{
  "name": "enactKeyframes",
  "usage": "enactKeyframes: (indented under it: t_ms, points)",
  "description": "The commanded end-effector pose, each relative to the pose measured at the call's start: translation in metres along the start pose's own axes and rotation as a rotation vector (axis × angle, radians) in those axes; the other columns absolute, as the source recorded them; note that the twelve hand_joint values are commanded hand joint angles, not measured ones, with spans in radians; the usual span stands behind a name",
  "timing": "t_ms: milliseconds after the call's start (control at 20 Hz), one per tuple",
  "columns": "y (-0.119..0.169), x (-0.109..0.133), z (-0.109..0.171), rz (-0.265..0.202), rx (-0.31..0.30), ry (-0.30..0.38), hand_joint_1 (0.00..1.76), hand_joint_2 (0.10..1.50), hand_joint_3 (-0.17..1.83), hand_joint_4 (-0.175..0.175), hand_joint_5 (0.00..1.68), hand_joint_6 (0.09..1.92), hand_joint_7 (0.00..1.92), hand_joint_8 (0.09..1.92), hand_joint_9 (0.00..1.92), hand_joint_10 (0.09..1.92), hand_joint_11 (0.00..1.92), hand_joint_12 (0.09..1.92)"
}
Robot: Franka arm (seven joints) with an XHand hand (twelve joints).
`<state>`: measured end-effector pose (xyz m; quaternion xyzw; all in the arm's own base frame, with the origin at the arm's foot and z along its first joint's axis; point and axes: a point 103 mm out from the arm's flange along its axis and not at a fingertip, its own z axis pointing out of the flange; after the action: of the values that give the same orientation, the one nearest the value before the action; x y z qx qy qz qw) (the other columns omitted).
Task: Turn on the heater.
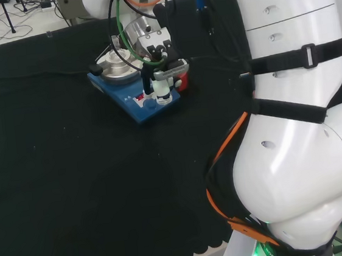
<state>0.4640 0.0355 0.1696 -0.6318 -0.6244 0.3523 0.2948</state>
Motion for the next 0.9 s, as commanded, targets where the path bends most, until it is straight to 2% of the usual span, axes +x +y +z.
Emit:
enactKeyframes:
  t_ms: [50,400,900]
  points:
    - [0.0014,-0.0031,-0.0008,0.005,0.011,-0.007,1.49,0.65,1.04,-0.019,0.27,0.09,1.67,1.92,1.81,1.82,1.72,1.38]
    - [0.0021,-0.0062,-0.0015,-0.009,0.015,0.003,1.49,0.65,1.04,-0.018,0.27,0.09,1.67,1.92,1.81,1.83,1.72,1.38]
    - [0.0069,-0.01,0.0001,-0.002,0.017,0.003,1.49,0.65,1.05,-0.018,0.28,0.09,1.67,1.92,1.81,1.83,1.72,1.38]
